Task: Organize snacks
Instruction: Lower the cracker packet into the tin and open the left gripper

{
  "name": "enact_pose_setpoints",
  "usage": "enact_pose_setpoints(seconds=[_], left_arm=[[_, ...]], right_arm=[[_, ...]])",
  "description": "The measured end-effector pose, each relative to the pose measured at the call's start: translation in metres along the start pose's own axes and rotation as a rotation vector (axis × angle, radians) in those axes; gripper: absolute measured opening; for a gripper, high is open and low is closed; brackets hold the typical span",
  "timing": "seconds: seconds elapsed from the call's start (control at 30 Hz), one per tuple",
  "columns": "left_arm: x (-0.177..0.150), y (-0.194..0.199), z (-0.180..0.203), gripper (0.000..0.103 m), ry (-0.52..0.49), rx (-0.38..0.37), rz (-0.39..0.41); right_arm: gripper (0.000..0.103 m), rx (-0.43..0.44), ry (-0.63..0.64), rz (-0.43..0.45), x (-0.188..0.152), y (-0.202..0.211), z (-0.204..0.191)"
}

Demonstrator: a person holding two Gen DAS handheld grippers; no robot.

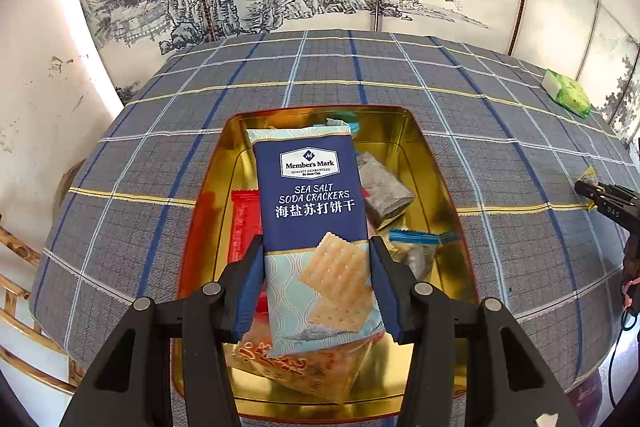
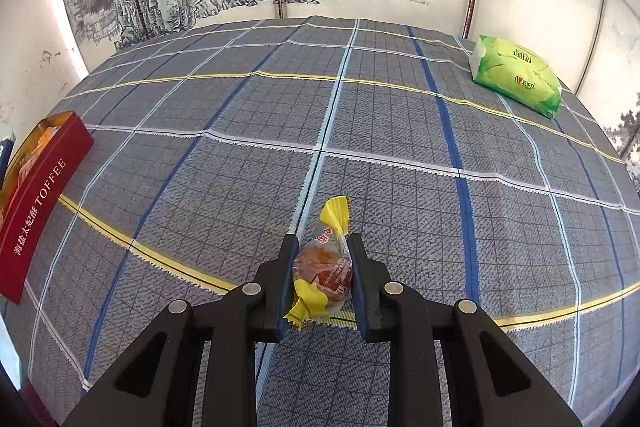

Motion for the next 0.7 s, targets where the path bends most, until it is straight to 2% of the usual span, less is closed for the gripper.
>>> enact_pose_setpoints(seconds=[0.4, 0.7], left_arm=[[-0.015, -0.009, -0.025, 0.045, 0.054, 0.001, -0.023], [-0.014, -0.015, -0.02, 0.045, 0.036, -0.009, -0.027]], right_arm=[[0.025, -0.002, 0.001, 0.001, 0.0, 0.0, -0.001], [0.025, -0.004, 0.002, 0.002, 0.0, 0.001, -0.001]])
Point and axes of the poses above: each gripper's, at about its wrist camera, not at the fingertips, and y roughly against the way its jaws point, z to its right, x to its top, the point moved 5 cm from there along -y, roughly the way its jaws point, and after that the axes turned 15 degrees about -y, right-handed, at the moved point
